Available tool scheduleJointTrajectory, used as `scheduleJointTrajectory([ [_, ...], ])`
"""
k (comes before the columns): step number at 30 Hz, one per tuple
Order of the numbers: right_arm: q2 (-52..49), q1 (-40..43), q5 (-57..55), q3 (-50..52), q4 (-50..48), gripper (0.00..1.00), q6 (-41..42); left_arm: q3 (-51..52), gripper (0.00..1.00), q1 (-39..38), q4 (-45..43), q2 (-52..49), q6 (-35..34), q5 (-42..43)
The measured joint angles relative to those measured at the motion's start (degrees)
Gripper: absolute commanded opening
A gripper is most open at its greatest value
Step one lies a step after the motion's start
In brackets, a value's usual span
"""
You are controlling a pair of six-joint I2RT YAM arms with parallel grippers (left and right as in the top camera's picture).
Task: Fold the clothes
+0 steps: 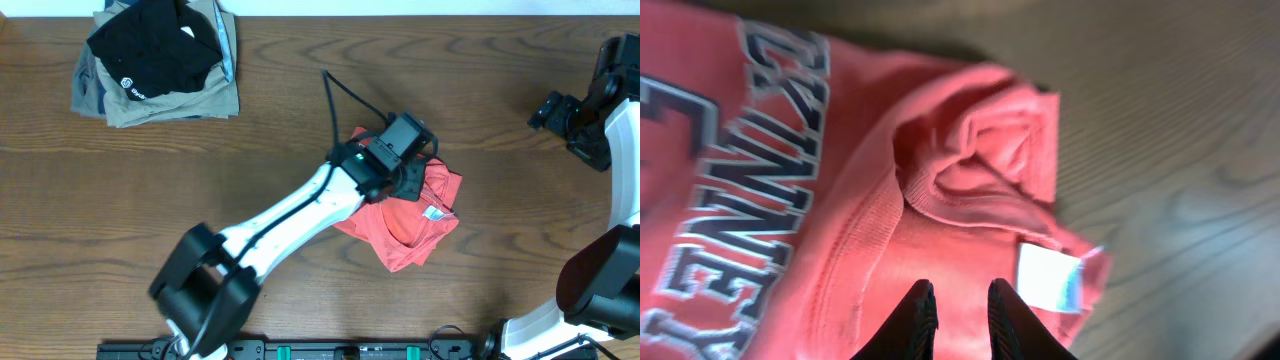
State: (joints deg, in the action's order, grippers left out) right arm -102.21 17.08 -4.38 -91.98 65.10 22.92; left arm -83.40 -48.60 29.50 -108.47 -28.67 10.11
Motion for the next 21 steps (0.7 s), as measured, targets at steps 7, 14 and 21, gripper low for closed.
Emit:
scheduleJointTrajectory([
  [7,0.00,0.00,0.00,0.00,-0.02,0.99,0.00,0.02,0.20,-0.35,-3.21,-8.98,-1.53,0.90],
  [14,0.00,0.00,0.00,0.00,0.00,0.99,0.00,0.04,0.21,-0.31,-8.13,-10.69,-2.89,2.93],
  [21,0.00,0.00,-0.02,0.00,0.00,0.99,0.00,0.07,0.21,-0.57,-13.25,-10.69,-3.08,5.01],
])
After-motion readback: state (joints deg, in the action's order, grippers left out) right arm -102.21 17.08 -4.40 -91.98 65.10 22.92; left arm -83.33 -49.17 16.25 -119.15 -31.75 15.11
